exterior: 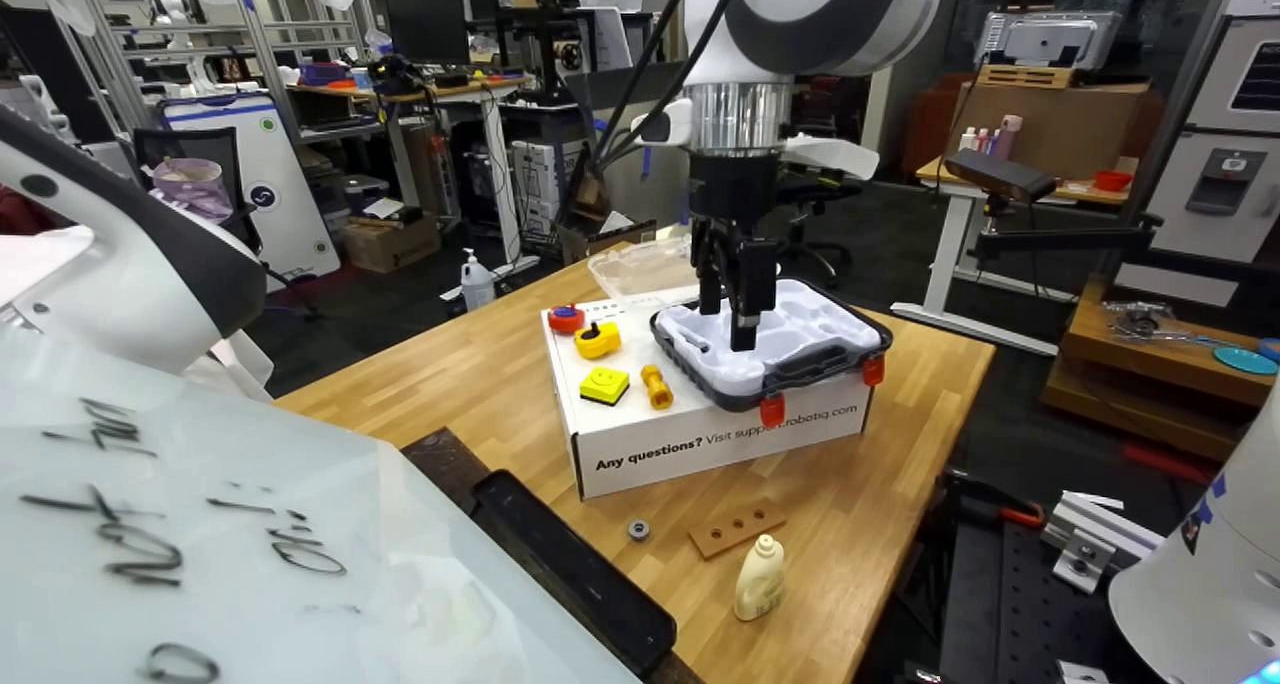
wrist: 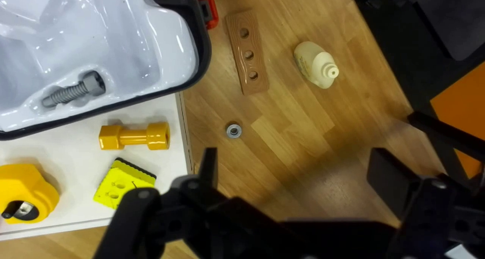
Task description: Remove the object from the tool box and put it on the box
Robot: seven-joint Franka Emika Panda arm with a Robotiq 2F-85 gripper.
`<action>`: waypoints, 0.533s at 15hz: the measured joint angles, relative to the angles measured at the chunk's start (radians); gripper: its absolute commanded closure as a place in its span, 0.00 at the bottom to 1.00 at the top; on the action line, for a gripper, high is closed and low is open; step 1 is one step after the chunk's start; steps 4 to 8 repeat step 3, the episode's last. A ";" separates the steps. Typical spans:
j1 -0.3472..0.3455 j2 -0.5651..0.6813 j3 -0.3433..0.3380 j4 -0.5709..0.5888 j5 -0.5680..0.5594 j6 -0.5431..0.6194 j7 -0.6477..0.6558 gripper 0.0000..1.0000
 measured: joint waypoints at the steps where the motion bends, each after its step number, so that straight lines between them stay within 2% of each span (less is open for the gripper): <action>1: 0.000 0.013 -0.001 0.005 0.000 0.001 0.000 0.00; 8: 0.000 0.025 -0.001 0.013 0.000 0.001 0.000 0.00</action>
